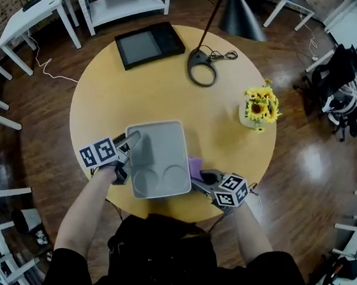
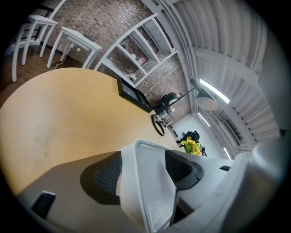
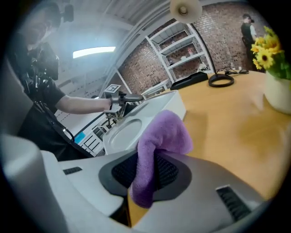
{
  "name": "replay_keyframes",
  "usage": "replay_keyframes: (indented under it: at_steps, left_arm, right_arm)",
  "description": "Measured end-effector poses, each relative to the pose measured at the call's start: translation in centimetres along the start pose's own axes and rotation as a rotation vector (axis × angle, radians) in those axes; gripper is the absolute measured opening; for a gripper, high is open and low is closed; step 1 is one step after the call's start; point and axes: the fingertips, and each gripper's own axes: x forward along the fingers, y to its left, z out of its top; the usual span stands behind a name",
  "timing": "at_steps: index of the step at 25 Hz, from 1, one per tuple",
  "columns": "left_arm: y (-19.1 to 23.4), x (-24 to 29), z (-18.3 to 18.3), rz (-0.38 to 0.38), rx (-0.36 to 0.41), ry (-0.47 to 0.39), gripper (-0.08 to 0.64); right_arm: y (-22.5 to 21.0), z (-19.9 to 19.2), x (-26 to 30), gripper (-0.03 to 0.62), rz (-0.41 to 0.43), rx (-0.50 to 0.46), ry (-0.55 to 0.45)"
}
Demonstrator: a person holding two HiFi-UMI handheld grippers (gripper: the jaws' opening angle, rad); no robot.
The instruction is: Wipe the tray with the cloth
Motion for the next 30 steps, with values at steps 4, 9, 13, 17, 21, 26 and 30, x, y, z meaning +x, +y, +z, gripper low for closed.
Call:
replay_keyframes:
  at_steps: [4,9,13,17,21,26,30]
  left_arm:
    - [-2.0,3.5,0.6,-0.029,0.165,0.114,0.307]
    - [-3.5,7.0,1.0,-0.06,0.348,0.231,0.304]
    - [-4.1,8.2,0.5,-0.102,0.446,0.298,0.298]
    - [-3.9,7.3,1.3,-0.139,0.432,0.219,0.263]
    - [-4.8,3.0,3.1,-0.149,0.426,0.073,0.256]
    - [-3.5,-3.6,0.9,-0.058,0.413,-0.011,0.256]
    - [-2.6,-8.7,-0.9,0.081,0.373,-0.125,0.256]
  right_arm:
    - [3.9,-0.7,1.9,0.087,0.039,-0.007,-0.011]
    - [6.3,-0.1,4.4,0.089,0.058,0.007,-0.038]
    - [7.3,-0.2,5.8,0.089,0.089,-0.041,0.01]
    - [6.4,0.1,4.1,0.089,0.155,-0.086,0.038]
    - [1.8,5.4,-0.4,0.087,0.149,-0.151,-0.048]
    - [-4.7,16.9,-1.0,0.087,0.017,-0.327,-0.174]
    - [-9.2,22.7,4.1,0.087,-0.082,-0.501,-0.121]
